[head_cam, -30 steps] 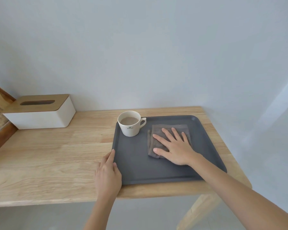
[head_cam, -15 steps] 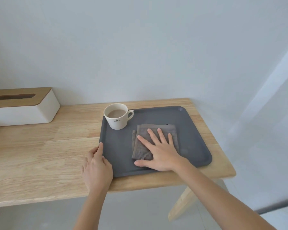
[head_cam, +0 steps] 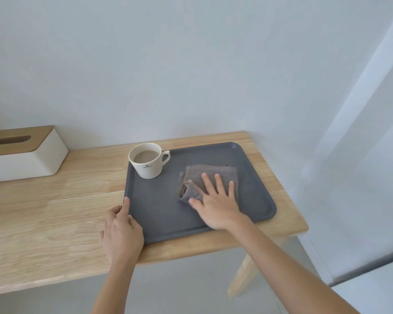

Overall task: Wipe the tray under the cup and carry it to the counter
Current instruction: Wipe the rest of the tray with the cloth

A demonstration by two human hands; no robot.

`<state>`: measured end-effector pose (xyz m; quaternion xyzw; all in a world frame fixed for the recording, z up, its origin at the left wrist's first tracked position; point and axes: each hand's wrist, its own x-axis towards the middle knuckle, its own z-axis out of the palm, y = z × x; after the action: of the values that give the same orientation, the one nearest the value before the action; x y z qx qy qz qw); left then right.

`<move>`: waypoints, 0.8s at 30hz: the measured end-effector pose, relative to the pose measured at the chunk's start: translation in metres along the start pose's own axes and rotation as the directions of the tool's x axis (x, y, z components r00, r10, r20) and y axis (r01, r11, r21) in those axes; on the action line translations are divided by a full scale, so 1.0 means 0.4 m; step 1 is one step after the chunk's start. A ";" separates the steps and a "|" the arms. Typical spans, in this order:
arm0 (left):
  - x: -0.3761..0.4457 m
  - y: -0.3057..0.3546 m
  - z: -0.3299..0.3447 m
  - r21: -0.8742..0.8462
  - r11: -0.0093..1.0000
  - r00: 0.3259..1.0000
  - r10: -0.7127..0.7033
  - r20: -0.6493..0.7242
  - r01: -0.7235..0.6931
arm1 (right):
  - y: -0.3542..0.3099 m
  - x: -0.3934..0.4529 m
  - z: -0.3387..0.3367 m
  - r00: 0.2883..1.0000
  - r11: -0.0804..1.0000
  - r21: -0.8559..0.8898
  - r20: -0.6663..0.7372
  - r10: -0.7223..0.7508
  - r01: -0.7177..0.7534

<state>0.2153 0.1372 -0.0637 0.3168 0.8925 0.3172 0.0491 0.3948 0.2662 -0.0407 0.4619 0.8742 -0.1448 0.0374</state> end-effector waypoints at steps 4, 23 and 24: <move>0.001 -0.005 -0.001 -0.014 1.000 1.000 0.012 0.003 -0.012 | 0.000 -0.063 0.017 0.989 0.988 -0.039 0.026 -0.148 0.149; 0.002 -0.008 0.000 0.008 1.000 1.000 0.027 0.014 -0.028 | 0.137 -0.069 -0.024 0.994 0.996 -0.036 0.078 -0.076 0.079; 0.001 -0.007 0.001 0.006 1.000 1.000 0.027 0.013 -0.027 | 0.150 -0.059 -0.031 0.997 0.999 -0.038 0.068 -0.034 0.036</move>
<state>0.2134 0.1360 -0.0655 0.3311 0.8888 0.3130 0.0498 0.4581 0.2830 -0.0371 0.4406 0.8831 -0.1438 0.0735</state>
